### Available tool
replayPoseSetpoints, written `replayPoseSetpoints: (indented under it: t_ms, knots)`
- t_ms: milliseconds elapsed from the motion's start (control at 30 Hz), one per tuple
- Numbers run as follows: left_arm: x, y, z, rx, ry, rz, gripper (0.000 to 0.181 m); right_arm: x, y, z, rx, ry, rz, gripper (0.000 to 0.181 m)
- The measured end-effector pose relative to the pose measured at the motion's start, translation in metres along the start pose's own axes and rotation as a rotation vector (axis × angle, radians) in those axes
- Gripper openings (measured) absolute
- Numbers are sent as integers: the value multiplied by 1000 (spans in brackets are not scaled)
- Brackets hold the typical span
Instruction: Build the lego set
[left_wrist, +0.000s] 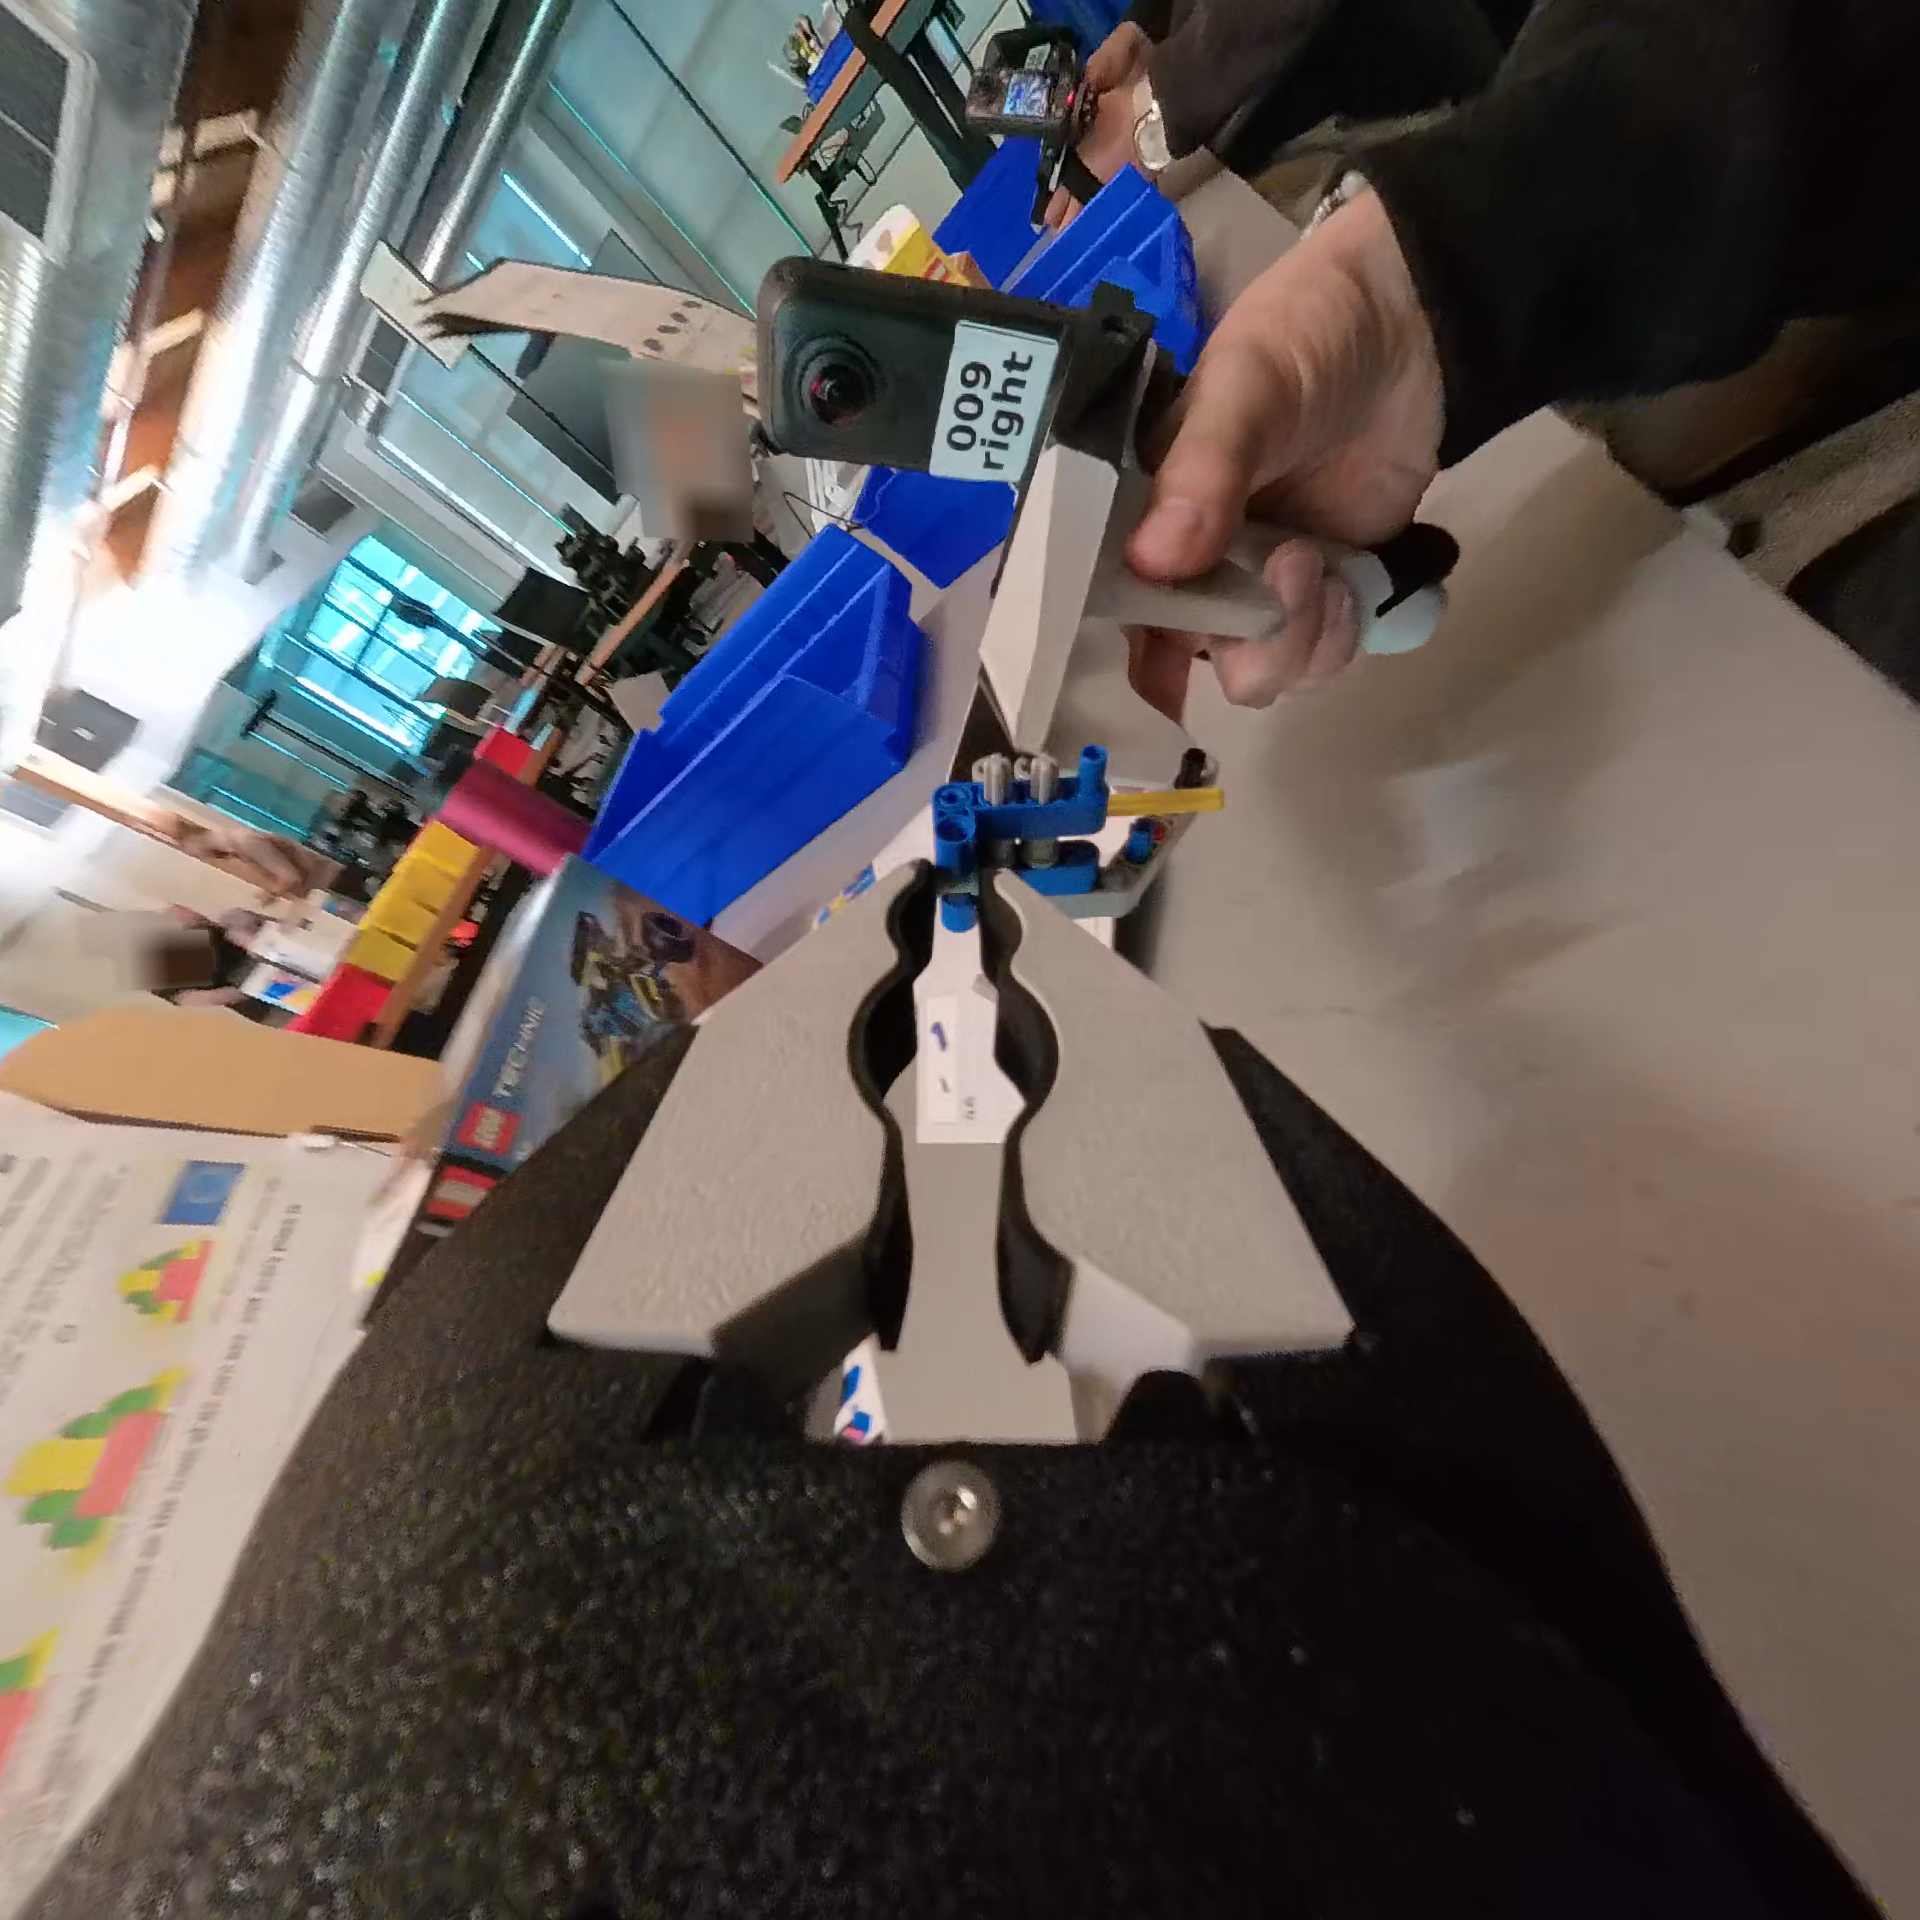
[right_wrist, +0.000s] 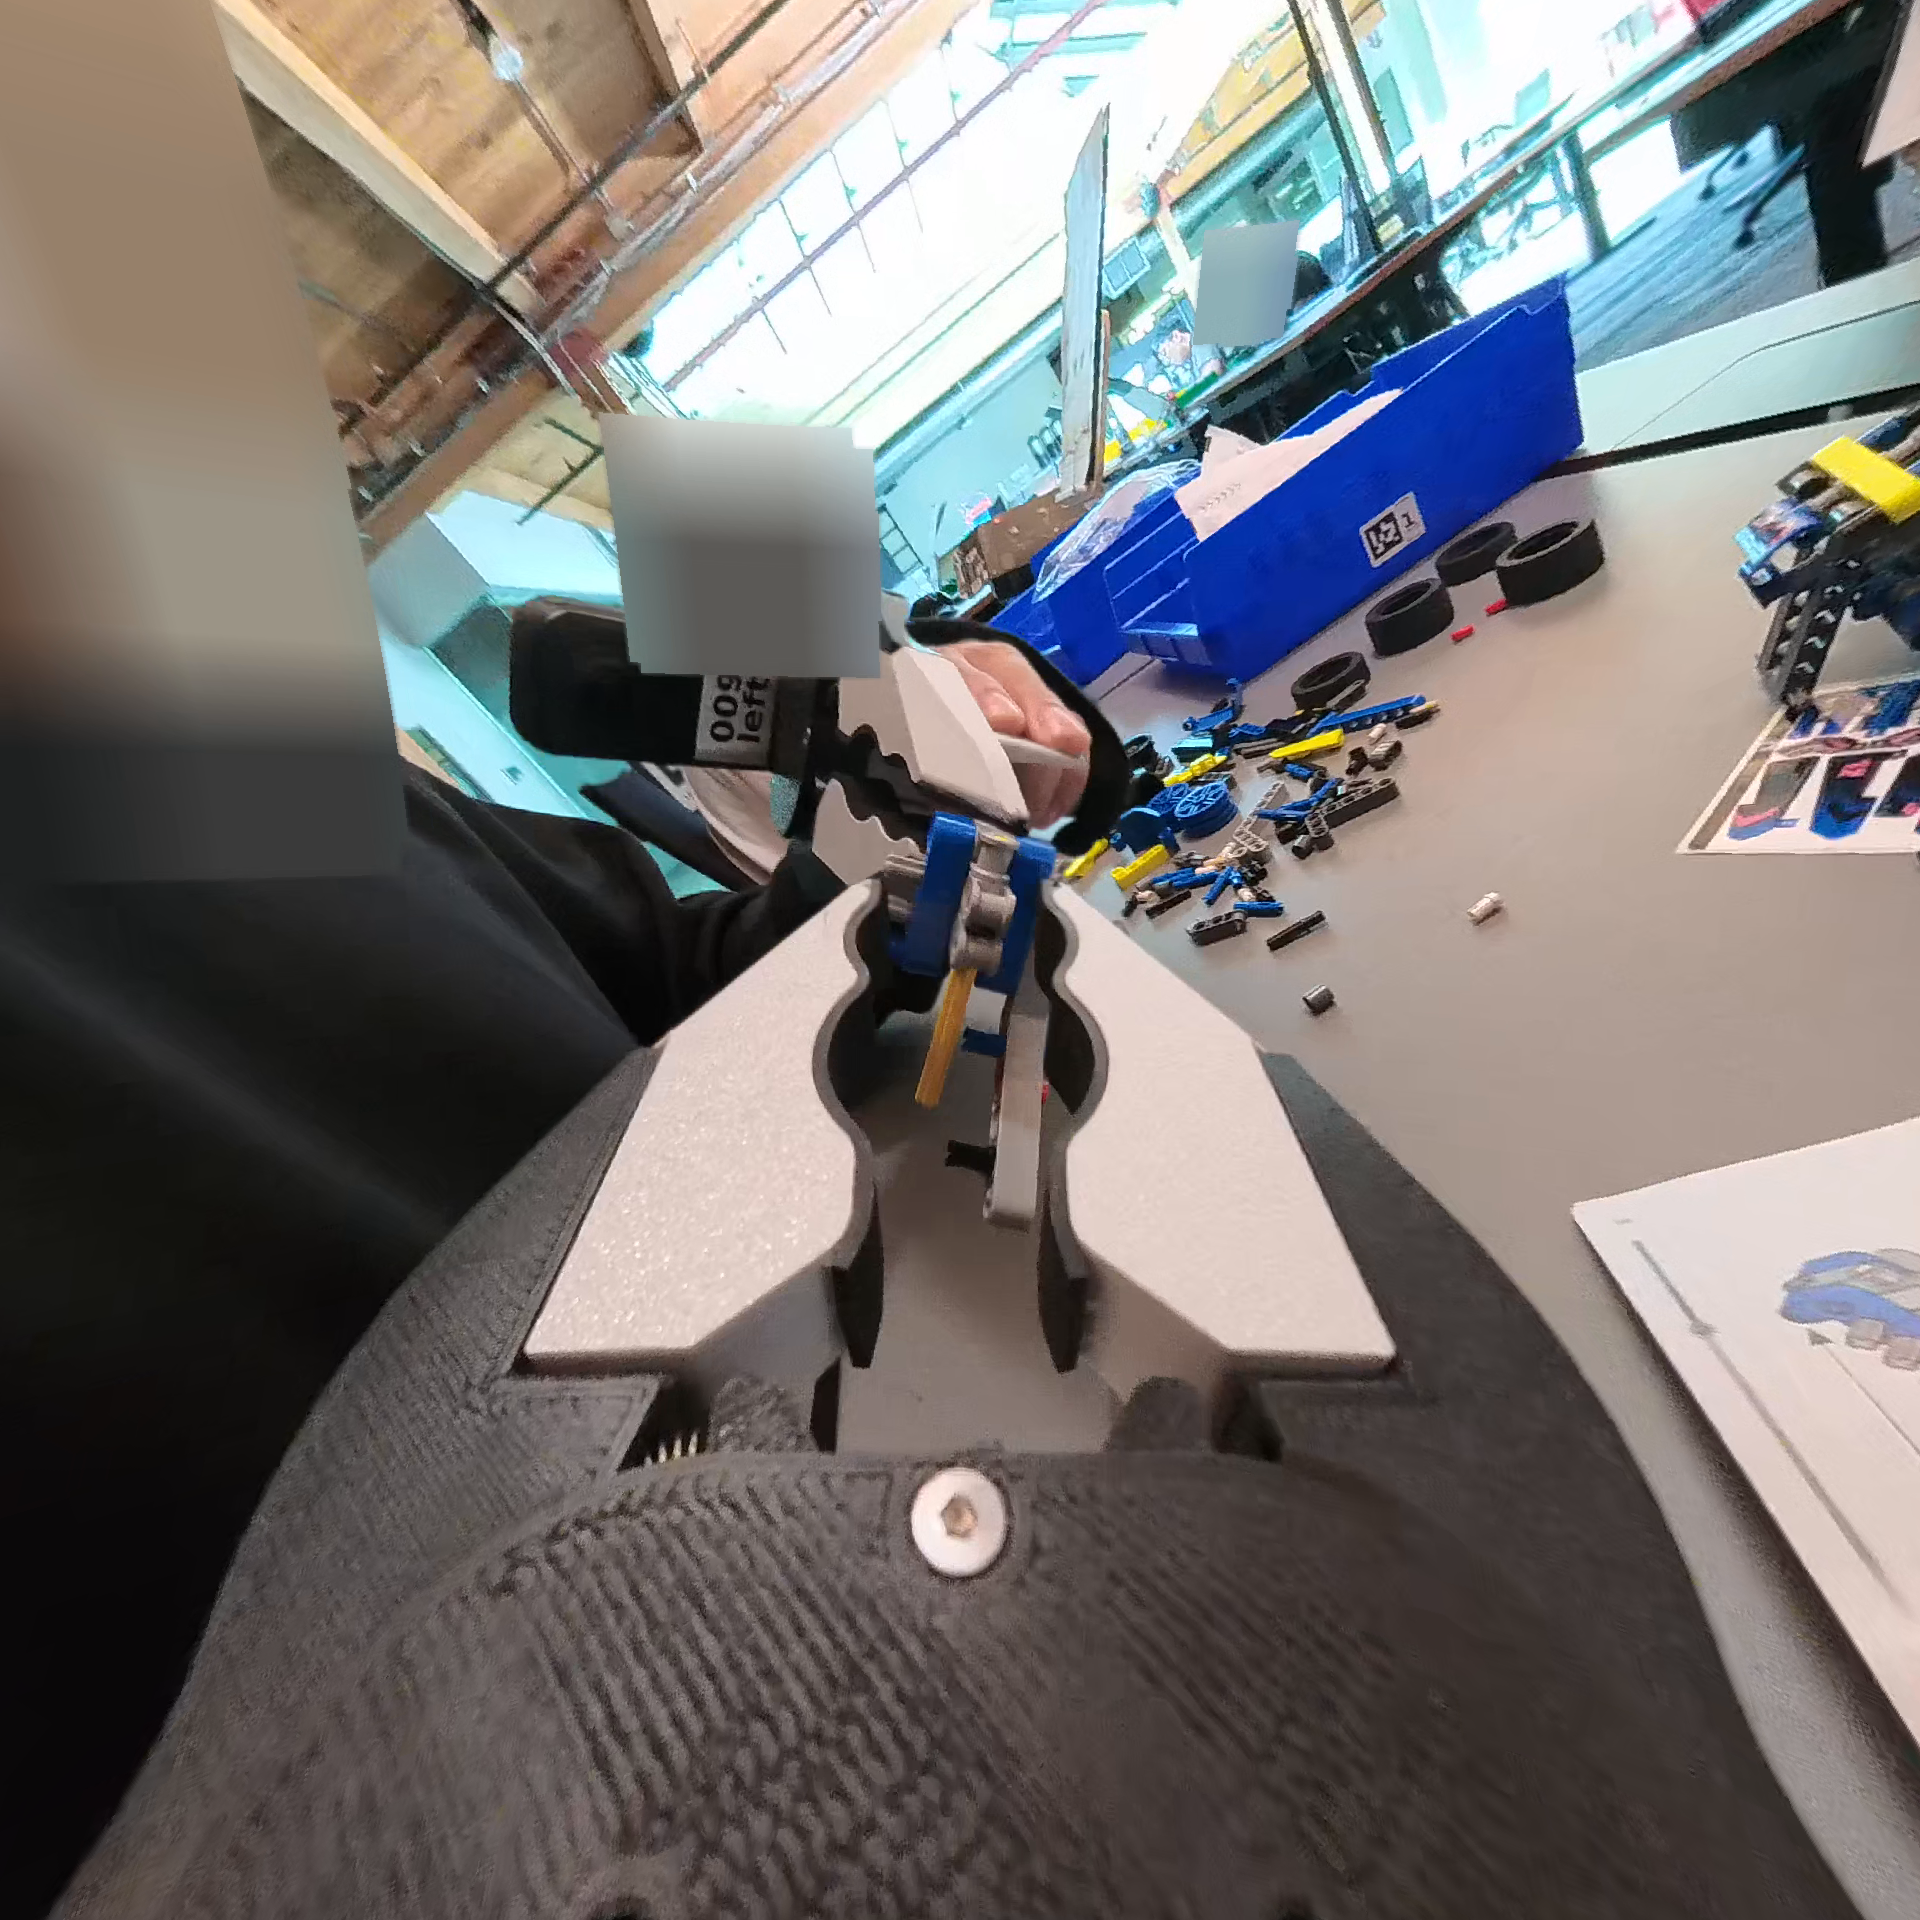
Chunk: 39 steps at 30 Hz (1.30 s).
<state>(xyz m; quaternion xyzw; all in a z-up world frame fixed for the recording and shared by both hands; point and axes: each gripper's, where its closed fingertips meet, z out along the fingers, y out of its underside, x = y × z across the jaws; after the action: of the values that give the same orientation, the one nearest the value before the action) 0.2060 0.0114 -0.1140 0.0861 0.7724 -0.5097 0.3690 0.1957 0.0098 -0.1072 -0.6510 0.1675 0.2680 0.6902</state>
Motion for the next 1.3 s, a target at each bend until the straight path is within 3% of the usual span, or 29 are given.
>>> replayPoseSetpoints:
  t_ms: [167, 367, 500, 667, 733, 900, 1000, 1300]
  knots:
    - [5, 12, 7, -35, 59, -224, 5, 8, -2, -5, -9, 54, -28, 31]
    - [12, 44, 14, -150, 139, -787, 5, 22, -13, -23, 10, 162, -134, 37]
    - [24, 74, 18, -231, 168, -1105, 5, 39, -4, -32, -34, 277, -232, 36]
    - [35, 107, 22, -339, 105, -1213, 5, 66, 34, -28, -213, 399, -285, 40]
    - [39, 110, 24, -357, 109, -1261, 5, 71, 40, -25, -260, 438, -351, 52]
    - [47, 113, 25, -375, 178, -1422, 4, 86, 65, -25, -509, 552, -739, 66]
    - [52, 110, 25, -347, 260, -1548, 5, 87, 73, -19, -535, 535, -847, 71]
    - [63, 94, 27, -283, 429, -1756, 5, 84, 77, -9, -519, 452, -878, 40]
